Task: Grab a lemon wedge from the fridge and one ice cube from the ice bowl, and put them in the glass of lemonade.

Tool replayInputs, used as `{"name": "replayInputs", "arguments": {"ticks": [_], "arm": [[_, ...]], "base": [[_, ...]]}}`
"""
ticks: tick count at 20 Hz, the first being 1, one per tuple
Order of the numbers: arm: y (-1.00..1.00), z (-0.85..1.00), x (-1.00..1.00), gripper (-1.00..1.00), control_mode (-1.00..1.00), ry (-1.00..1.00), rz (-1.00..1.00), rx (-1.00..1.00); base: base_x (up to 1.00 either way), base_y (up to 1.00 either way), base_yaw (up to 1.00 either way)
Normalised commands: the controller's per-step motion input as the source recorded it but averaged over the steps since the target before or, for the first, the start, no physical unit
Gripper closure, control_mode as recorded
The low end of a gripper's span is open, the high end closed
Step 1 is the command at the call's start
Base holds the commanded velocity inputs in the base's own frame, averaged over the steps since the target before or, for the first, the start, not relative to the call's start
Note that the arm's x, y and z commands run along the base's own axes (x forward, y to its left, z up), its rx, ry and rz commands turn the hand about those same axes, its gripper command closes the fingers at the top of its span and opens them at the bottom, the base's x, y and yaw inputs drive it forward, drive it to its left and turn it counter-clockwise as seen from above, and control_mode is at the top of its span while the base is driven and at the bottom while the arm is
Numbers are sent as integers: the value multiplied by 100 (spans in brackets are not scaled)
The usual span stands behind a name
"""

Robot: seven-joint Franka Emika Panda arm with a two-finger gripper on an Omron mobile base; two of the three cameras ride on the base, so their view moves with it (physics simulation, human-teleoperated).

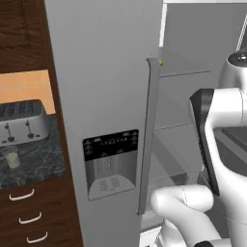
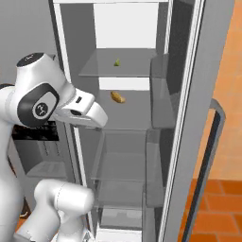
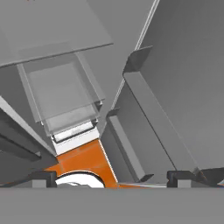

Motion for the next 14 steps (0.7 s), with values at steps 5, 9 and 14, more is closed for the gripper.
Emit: {"name": "replayInputs", "arguments": {"ticks": [5,9,14], "arm": [[0,0,0,-100,100,0,0,0],[0,0,0,-100,100,0,0,0],[0,0,0,-100,100,0,0,0]], "base": [[70,-16,-12],[21,-41,1],[2,-55,1]]}}
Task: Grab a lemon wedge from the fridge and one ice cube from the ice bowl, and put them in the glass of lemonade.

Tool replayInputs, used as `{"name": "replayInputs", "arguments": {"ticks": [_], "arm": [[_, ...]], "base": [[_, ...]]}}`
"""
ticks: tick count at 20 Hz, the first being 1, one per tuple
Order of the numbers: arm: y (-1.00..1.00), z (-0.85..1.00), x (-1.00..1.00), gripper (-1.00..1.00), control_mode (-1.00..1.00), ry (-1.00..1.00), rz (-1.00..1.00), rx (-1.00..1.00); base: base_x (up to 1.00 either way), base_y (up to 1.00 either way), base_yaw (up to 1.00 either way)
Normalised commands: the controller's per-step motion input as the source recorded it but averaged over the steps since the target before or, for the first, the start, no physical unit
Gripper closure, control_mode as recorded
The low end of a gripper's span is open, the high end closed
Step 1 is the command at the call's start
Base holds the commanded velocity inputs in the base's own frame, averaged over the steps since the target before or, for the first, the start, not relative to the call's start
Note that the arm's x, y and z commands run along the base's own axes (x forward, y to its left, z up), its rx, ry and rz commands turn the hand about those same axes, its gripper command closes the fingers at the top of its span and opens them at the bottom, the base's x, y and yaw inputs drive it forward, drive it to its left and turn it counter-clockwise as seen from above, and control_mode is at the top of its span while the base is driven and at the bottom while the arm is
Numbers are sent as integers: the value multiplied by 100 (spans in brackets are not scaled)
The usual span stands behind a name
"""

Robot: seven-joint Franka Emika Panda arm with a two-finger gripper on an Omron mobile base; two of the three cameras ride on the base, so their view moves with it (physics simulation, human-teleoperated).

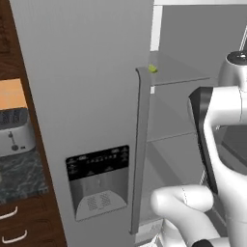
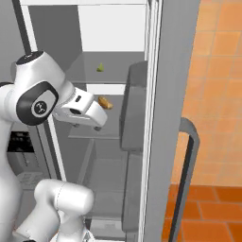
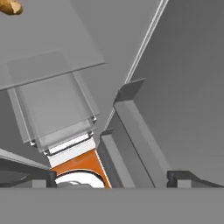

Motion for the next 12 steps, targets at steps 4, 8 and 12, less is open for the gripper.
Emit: {"name": "replayInputs", "arguments": {"ticks": [4,8,12], "arm": [[0,0,0,-100,100,0,0,0],[0,0,0,-100,100,0,0,0],[0,0,0,-100,100,0,0,0]], "base": [[20,-5,1],[43,23,0],[10,1,0]]}}
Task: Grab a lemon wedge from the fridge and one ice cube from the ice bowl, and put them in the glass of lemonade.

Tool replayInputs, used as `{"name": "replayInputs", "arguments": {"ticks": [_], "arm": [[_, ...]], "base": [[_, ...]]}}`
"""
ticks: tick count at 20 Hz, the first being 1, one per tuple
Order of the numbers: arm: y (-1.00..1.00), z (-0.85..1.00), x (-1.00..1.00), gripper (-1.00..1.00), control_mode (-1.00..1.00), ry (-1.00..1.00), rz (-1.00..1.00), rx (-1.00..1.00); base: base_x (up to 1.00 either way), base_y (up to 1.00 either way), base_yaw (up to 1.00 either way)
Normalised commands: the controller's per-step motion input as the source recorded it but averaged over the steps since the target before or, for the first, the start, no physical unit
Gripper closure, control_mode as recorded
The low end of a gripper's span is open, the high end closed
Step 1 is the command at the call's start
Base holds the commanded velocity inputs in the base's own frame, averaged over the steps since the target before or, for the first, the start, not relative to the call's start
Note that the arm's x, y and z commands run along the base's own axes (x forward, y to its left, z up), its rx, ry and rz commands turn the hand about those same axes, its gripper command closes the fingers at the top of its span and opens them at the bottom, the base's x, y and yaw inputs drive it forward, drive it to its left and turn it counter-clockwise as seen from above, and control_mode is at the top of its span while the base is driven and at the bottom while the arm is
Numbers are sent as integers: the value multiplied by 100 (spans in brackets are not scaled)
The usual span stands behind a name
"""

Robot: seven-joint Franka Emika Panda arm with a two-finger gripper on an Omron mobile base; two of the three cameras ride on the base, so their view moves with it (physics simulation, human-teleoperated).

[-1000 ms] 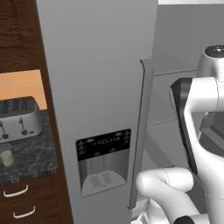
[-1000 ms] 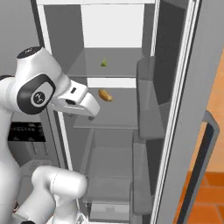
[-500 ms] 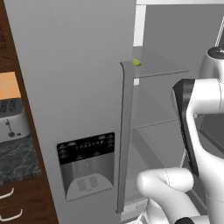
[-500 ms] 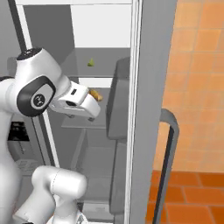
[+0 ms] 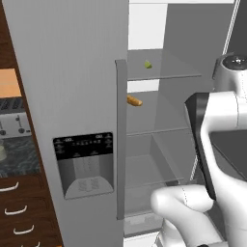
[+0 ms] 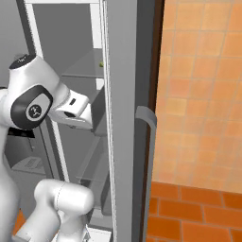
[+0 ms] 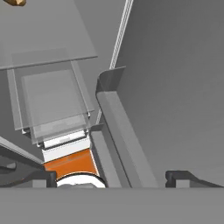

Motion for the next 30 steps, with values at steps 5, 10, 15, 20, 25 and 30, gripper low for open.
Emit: {"name": "replayInputs", "arguments": {"ticks": [5,10,15,20,25,30], "arm": [[16,3,0,-100,-100,-4,0,0],[59,40,-15,-100,-100,-29,0,0],[24,45,10,-100,-100,-14,3,2],[-7,69,78,-100,-100,2,20,2],[-1,35,100,-100,-100,-4,24,3],[17,-17,100,-100,-100,-9,19,6]], "base": [[2,9,0],[0,0,0],[0,0,0],[0,0,0],[0,0,0],[0,0,0]]}}
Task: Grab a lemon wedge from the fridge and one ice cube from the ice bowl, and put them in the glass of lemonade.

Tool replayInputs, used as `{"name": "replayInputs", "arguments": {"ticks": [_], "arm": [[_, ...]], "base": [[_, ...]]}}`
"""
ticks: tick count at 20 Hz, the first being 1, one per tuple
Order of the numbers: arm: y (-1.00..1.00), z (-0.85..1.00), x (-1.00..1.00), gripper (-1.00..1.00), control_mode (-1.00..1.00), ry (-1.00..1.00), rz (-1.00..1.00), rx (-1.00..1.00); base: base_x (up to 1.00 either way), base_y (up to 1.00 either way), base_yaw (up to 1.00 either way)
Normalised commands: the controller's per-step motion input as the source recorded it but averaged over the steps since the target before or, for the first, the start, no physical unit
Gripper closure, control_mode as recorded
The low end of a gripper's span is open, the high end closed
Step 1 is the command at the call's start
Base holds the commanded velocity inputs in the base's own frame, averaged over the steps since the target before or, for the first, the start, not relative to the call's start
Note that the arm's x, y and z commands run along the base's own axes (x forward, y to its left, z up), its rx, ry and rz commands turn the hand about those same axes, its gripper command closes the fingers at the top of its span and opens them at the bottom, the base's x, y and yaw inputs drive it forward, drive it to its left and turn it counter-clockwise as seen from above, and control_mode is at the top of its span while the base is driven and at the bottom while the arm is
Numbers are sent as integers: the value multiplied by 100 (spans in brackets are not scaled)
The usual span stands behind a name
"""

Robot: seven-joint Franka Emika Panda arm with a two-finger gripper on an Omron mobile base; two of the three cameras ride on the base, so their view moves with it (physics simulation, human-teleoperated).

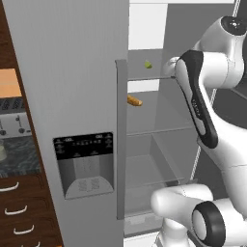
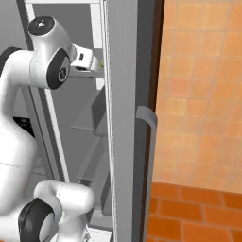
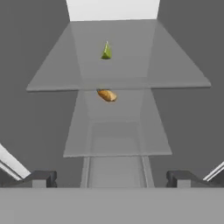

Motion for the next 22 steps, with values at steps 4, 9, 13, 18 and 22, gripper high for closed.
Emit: {"name": "replayInputs", "arguments": {"ticks": [4,9,13,18,22], "arm": [[15,-5,100,-100,-100,-1,11,0],[1,18,86,-100,-100,-22,0,0],[6,-4,100,-100,-100,4,0,0],[7,-19,97,-100,-100,14,-1,0],[0,-5,57,-100,-100,3,-2,0]], "base": [[0,0,0],[0,0,0],[0,0,0],[0,0,0],[0,0,0]]}}
